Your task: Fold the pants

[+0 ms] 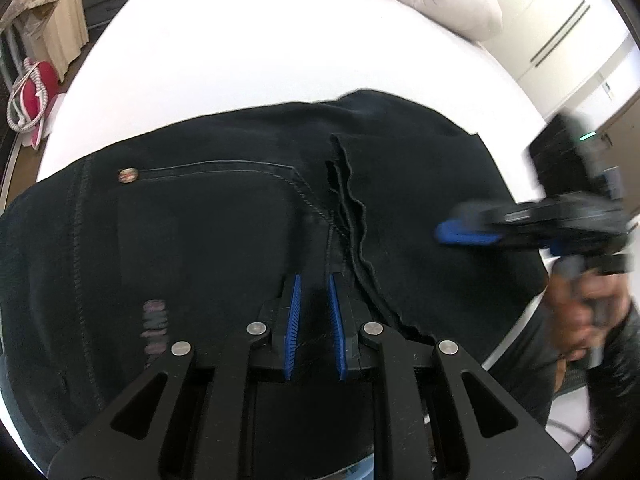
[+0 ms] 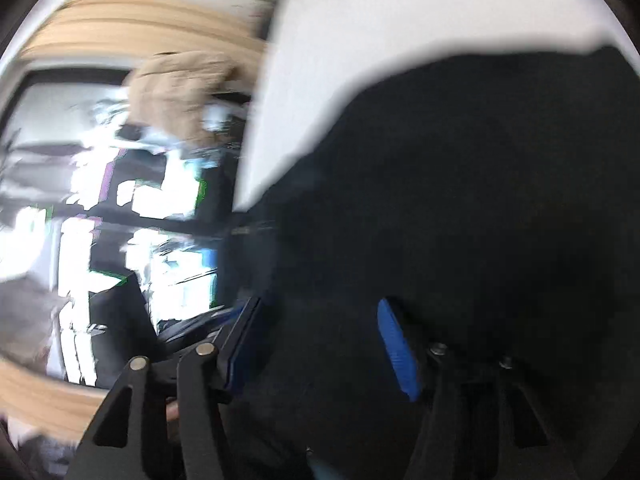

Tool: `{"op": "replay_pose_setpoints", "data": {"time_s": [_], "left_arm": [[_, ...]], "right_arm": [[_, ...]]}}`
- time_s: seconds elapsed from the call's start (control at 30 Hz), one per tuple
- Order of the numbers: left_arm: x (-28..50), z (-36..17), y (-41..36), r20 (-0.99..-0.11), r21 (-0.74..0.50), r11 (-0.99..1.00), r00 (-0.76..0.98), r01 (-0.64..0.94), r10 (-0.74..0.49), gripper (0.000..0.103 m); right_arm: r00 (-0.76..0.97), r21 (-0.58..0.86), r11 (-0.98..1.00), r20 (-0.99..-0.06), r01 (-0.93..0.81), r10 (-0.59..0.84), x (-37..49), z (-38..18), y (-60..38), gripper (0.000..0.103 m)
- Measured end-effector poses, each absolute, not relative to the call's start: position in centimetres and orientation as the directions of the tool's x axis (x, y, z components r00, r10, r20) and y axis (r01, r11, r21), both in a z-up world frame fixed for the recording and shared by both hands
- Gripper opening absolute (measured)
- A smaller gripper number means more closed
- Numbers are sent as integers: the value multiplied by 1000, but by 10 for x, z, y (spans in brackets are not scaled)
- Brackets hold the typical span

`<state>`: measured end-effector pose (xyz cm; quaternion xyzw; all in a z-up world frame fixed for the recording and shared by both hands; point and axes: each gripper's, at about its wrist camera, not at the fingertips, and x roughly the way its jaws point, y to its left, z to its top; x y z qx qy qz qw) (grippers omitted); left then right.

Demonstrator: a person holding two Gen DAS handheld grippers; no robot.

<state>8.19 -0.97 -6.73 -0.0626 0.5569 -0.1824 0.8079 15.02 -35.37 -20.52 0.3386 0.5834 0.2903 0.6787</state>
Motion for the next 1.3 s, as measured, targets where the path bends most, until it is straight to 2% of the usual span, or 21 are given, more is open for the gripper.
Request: {"op": "replay_pose_setpoints", "data": {"time_s": [0.13,0.23,0.3,0.33,0.37,0.43,0.47,0.63,0.8,1.0,1.13,1.3], "left_arm": [[65,-56,27,-851,-340,928,369,153,-373,15],[40,-42,74,-802,-421,905,442,58,-401,15],[25,-33,102,-773,-452,892,497,2,-393,18],[12,-30,125,-753,-479,876,537,-50,-381,28],[2,-28,141,-743,-494,865,561,-89,-366,57],[-23,-26,176,-710,-538,820,631,-198,-313,90],[-33,-27,187,-695,-562,793,654,-237,-297,92],[-50,-48,216,-705,-636,694,621,-338,-343,92],[-42,-80,217,-673,-725,576,565,-377,-477,92],[-46,-126,221,-588,-809,387,592,-443,-551,91],[-45,-142,226,-505,-862,286,657,-418,-560,90],[-30,-151,224,-473,-876,225,677,-426,-563,78]], "right_arm": [[212,817,577,-563,-4,799,147,-203,-354,62],[207,807,590,-575,-14,792,145,-198,-351,62],[201,827,563,-548,-16,812,145,-192,-347,64],[193,833,552,-537,-34,821,145,-188,-342,64],[180,834,549,-533,-50,827,148,-185,-336,64],[145,832,549,-536,-79,832,154,-183,-322,64],[124,829,551,-540,-90,832,157,-182,-312,64],[55,803,593,-590,-68,805,172,-202,-287,66],[70,800,596,-593,-59,802,169,-201,-292,66],[85,801,596,-590,-67,803,162,-194,-290,72],[98,832,553,-547,-45,831,164,-194,-293,72],[85,847,528,-522,-64,849,163,-188,-286,72]]}}
